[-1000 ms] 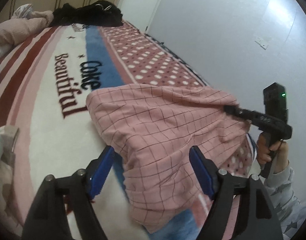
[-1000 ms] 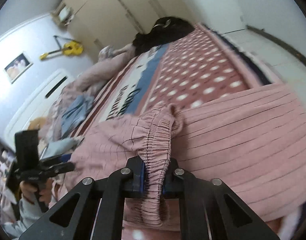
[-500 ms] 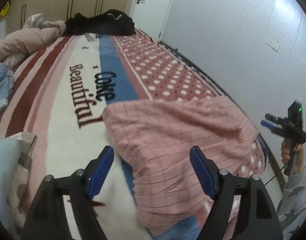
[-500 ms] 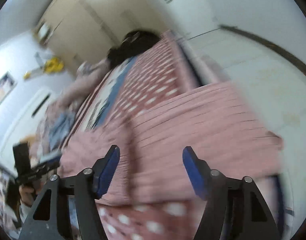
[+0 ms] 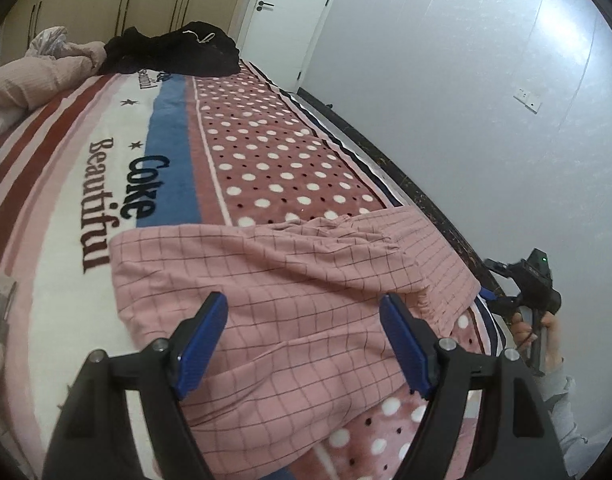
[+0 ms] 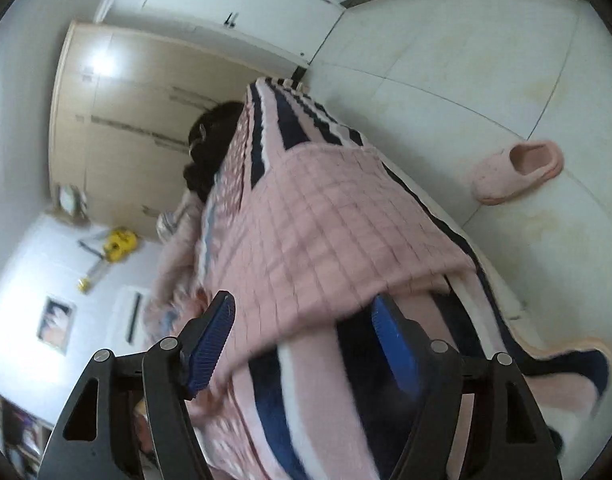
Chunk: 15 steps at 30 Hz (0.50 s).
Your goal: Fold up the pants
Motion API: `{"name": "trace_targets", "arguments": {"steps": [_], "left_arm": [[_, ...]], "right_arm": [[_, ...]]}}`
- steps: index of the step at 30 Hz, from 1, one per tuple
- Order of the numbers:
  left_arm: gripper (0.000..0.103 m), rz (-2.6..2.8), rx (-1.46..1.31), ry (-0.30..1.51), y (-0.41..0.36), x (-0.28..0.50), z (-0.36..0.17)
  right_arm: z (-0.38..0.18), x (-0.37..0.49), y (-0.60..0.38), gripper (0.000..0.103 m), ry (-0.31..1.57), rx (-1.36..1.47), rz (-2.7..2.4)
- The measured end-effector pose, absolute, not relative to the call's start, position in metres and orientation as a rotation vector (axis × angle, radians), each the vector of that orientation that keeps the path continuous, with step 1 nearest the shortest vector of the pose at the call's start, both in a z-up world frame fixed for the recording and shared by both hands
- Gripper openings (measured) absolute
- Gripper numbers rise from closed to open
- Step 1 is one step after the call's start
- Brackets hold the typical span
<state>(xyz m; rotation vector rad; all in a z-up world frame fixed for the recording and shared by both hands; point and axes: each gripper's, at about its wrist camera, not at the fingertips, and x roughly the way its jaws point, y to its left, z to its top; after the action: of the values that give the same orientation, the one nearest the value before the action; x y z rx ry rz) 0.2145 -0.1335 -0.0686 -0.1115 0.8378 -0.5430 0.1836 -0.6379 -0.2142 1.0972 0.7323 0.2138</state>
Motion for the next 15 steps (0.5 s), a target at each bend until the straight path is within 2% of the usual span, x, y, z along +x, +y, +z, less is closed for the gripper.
{"name": "trace_targets", "arguments": {"steps": [8,9,10,12,14,15], "left_arm": [[0.075,-0.532,-0.142,0.827,-0.128,0.218,-0.065],[0.075,-0.533,-0.150,0.826,-0.127,0.218,-0.065],[0.075,-0.533,-0.156,0.825,-0.126,0.218,-0.066],[0.075,-0.535,-0.159,0.822,-0.123,0.218,-0.065],[0.075,-0.537,-0.159,0.815,-0.120,0.217,-0.064],[0.075,-0.535,-0.161,0.811,-0.117,0.216,-0.063]], "right_arm": [[-0.219,0.223,-0.641,0.068,0.755,1.127,0.096],[-0.217,0.226,-0.641,0.066,0.759,1.110,0.074],[-0.215,0.231,-0.638,0.061,0.773,1.061,0.012],[-0.216,0.237,-0.634,0.037,0.803,1.000,-0.061],[-0.213,0.242,-0.629,0.026,0.805,0.951,-0.122],[-0.208,0.241,-0.628,0.017,0.788,0.943,-0.125]]}}
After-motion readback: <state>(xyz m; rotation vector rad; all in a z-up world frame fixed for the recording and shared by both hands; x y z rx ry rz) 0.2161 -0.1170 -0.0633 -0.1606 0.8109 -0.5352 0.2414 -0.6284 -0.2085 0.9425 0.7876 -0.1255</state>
